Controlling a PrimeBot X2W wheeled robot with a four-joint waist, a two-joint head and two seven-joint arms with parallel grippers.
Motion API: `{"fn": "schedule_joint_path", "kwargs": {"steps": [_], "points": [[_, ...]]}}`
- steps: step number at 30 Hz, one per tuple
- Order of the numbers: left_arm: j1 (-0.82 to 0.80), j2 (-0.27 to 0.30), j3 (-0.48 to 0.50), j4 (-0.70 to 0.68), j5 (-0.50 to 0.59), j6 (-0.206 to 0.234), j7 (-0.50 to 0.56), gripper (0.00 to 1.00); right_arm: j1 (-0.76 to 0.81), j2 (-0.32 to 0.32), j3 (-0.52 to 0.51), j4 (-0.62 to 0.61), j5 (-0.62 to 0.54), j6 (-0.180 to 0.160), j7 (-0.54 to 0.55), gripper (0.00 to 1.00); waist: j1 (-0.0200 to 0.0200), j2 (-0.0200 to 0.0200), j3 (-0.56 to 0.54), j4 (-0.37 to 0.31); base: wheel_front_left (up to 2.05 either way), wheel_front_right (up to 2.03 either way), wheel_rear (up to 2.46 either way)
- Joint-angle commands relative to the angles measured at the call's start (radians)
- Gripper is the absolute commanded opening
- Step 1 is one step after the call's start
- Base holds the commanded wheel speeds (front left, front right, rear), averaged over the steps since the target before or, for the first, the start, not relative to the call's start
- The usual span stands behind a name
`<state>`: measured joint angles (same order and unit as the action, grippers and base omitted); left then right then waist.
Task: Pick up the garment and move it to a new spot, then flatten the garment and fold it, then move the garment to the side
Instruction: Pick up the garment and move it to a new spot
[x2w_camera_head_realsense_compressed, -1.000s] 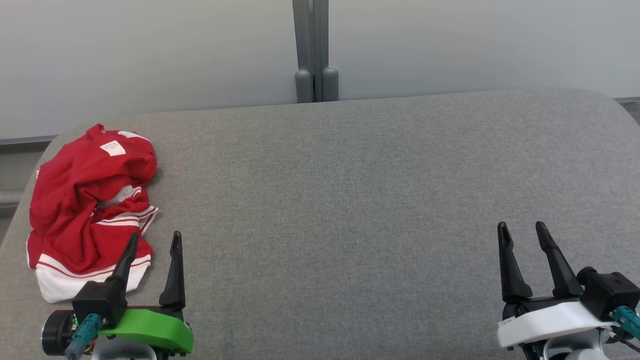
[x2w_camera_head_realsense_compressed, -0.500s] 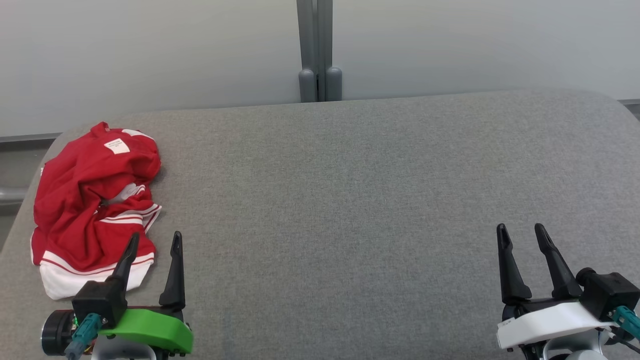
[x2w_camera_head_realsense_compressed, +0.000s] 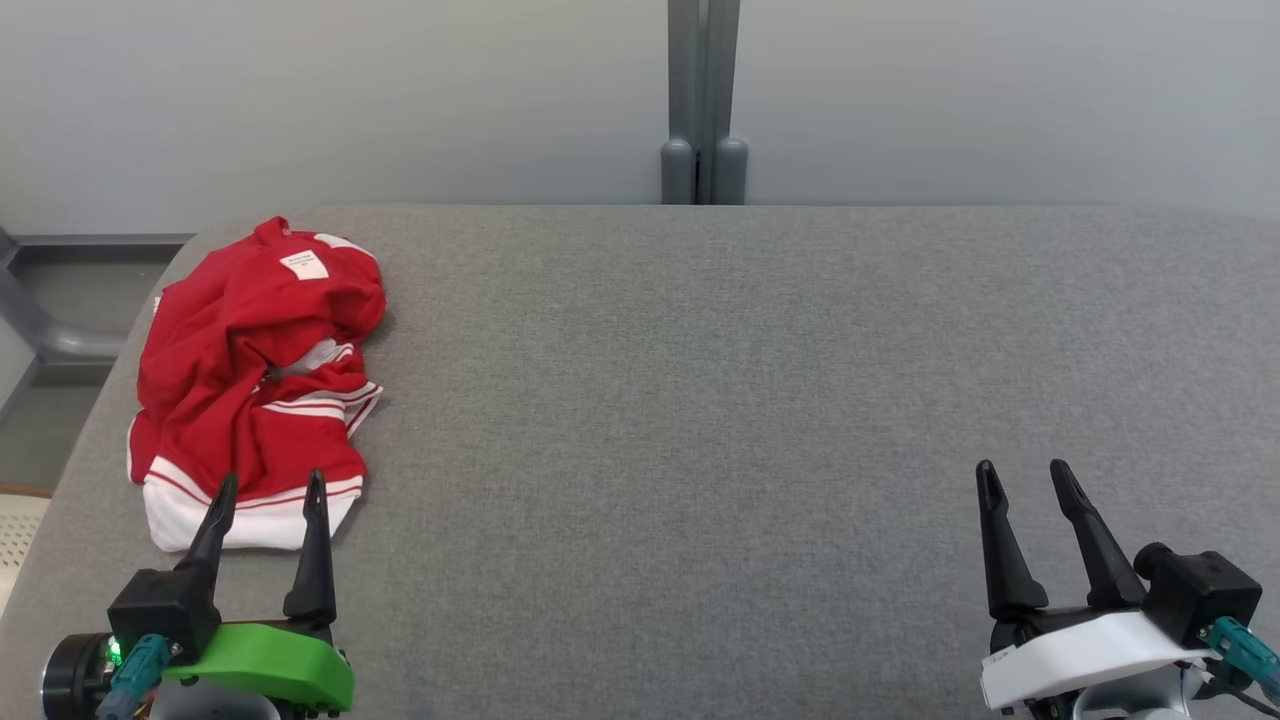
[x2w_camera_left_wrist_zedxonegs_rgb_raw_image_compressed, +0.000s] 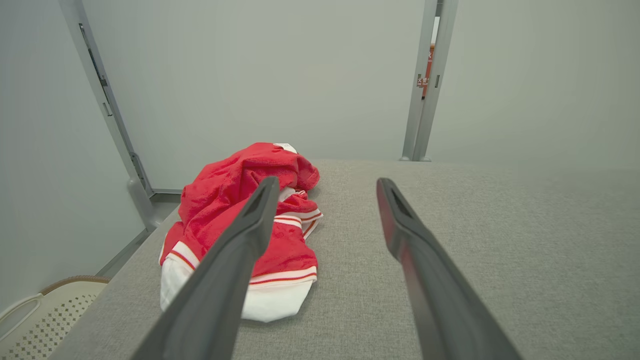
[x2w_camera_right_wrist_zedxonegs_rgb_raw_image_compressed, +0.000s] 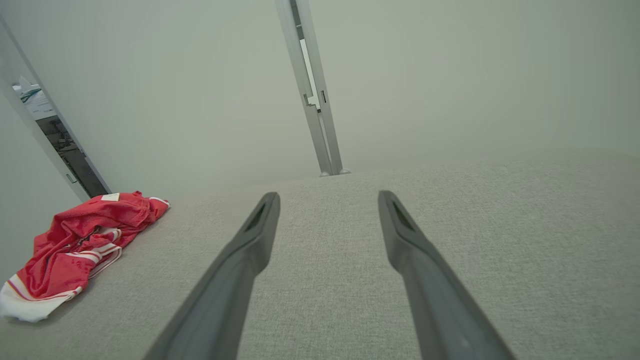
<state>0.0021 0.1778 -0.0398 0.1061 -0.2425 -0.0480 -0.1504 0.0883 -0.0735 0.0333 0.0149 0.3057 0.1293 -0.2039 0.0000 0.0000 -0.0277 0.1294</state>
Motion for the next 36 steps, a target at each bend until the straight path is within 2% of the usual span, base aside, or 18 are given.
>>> {"fn": "schedule_joint_path", "kwargs": {"steps": [1,21,29,36], "points": [[0.014,0.008,0.000,-0.006,0.001,0.007,0.003,1.00,0.013,0.001,-0.001,0.004,0.006,0.003,0.000,1.00,0.0000,0.0000,-0.001,0.033,0.00,0.00,0.00],[0.036,0.038,0.018,-0.017,-0.009,0.042,0.018,1.00,0.012,0.006,0.020,0.034,0.007,0.003,-0.003,1.00,0.0000,0.0000,-0.002,0.247,0.00,0.00,0.00],[0.041,0.047,0.025,-0.012,-0.014,0.055,0.007,1.00,0.004,0.007,0.027,0.041,0.005,0.003,-0.004,1.00,0.0000,0.0000,0.003,0.301,0.00,0.00,0.00],[0.042,0.051,0.028,-0.010,-0.020,0.061,0.002,1.00,0.000,0.008,0.033,0.048,0.005,0.003,-0.006,1.00,0.0000,0.0000,0.006,0.321,0.00,0.00,0.00]]}}
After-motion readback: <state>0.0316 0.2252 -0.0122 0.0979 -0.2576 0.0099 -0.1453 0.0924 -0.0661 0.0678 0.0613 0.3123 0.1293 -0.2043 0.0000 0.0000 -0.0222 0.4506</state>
